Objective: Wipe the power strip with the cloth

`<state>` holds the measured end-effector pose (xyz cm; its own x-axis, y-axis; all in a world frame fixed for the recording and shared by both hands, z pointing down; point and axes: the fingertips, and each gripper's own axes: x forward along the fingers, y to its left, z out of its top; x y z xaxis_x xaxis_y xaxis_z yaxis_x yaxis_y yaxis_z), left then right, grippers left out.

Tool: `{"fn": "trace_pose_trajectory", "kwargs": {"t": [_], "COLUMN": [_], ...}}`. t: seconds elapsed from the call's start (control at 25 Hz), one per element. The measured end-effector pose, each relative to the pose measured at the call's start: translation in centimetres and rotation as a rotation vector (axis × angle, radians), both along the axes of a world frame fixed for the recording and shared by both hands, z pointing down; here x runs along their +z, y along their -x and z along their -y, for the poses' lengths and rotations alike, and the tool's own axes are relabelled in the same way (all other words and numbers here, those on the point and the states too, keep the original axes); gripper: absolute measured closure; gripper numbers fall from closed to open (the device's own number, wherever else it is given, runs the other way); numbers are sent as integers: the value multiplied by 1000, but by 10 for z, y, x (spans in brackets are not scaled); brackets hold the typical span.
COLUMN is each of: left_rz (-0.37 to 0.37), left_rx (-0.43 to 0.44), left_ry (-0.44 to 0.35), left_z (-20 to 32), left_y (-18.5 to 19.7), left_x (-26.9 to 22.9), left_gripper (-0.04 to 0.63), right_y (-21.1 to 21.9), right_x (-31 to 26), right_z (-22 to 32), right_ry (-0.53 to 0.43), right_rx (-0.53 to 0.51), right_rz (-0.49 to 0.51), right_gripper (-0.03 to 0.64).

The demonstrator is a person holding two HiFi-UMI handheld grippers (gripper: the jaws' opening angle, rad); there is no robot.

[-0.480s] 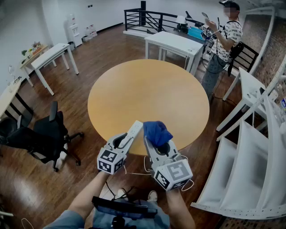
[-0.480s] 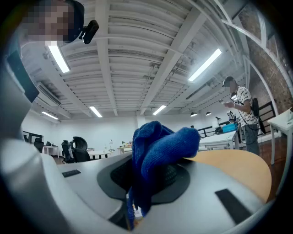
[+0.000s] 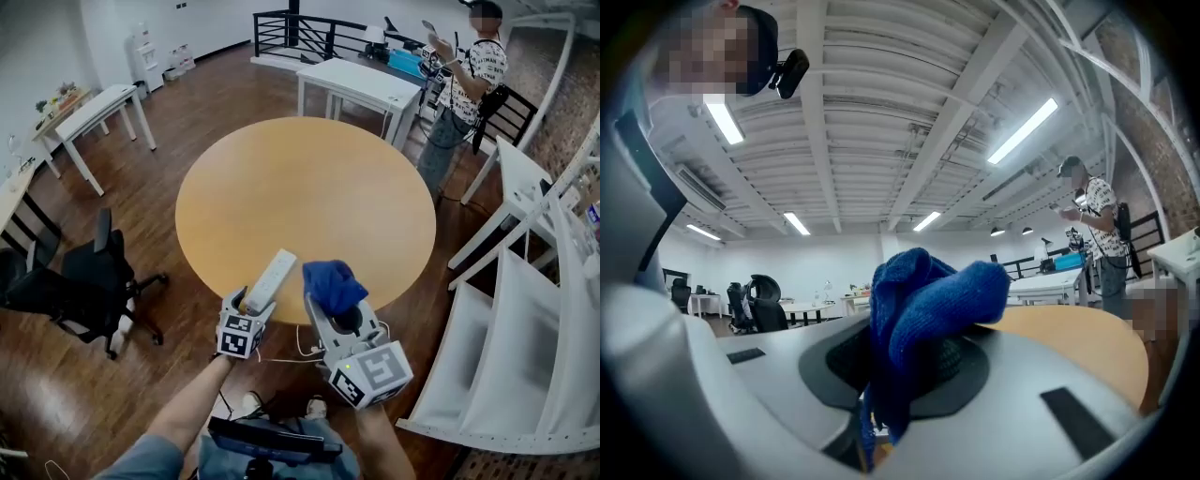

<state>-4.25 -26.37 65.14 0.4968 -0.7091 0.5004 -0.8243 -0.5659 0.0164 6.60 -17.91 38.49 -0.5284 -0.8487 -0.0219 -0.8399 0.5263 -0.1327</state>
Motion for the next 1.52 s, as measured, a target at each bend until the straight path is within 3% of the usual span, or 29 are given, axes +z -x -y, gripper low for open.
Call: {"fn": "trace_pose_trajectory", "kwargs": {"t": [0.56, 0.68, 0.92, 1.28, 1.52], "left_rz": [36, 53, 44, 15, -37], "left_rx": [-62, -45, -27, -9, 32], "left_ry": [41, 34, 60, -4, -81], "left_z": [15, 16, 16, 16, 12], "left_y": [-7, -4, -1, -7, -18], "left_x": [35, 35, 35, 8, -42], "left_gripper": [232, 298, 302, 308, 311], "right_y": [-22, -19, -17, -15, -10], "right_x": [22, 24, 24, 22, 12], "right_z": [9, 12, 12, 7, 8], "right_ry": [65, 76, 72, 63, 50], "right_rx": [32, 29, 7, 0, 1], "right_rz": [-11, 4, 0, 13, 40], "right_gripper": [546, 546, 546, 546, 546]}}
